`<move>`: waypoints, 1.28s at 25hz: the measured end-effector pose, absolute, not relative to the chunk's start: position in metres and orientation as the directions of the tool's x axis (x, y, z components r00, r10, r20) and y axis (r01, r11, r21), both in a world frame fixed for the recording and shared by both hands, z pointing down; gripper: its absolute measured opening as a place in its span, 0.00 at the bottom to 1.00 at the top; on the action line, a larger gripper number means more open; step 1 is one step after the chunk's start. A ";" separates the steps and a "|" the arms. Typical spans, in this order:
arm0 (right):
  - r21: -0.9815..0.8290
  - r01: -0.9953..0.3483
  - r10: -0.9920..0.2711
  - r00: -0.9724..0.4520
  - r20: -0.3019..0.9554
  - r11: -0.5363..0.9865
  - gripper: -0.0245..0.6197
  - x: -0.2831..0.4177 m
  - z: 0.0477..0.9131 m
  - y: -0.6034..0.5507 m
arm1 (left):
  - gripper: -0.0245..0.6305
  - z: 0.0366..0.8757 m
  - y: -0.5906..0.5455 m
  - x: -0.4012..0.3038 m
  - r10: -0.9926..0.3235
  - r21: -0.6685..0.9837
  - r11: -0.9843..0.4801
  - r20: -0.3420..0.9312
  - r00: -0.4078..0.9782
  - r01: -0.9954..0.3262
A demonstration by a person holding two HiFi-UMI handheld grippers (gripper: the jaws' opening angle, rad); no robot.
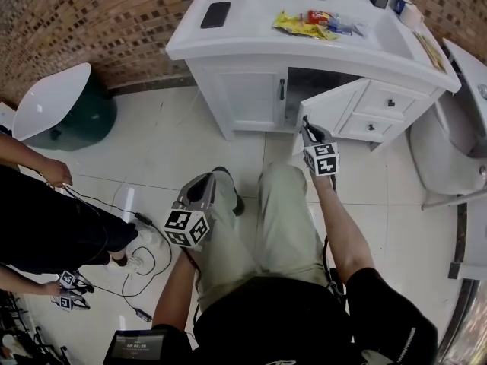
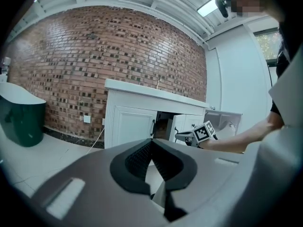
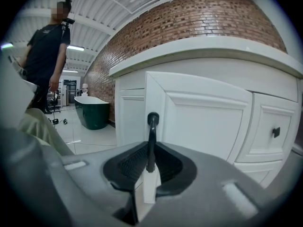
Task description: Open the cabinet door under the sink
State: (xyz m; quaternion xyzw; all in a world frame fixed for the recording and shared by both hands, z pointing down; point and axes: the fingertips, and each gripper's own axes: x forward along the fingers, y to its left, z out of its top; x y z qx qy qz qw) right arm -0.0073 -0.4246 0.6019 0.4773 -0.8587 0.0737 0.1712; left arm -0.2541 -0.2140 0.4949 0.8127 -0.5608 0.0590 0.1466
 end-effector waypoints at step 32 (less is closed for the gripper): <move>0.052 -0.895 -0.826 -0.385 0.411 0.443 0.06 0.232 0.609 -0.331 | 0.06 0.534 -0.067 -0.133 -0.919 0.180 -0.215 0.294 0.261 -0.960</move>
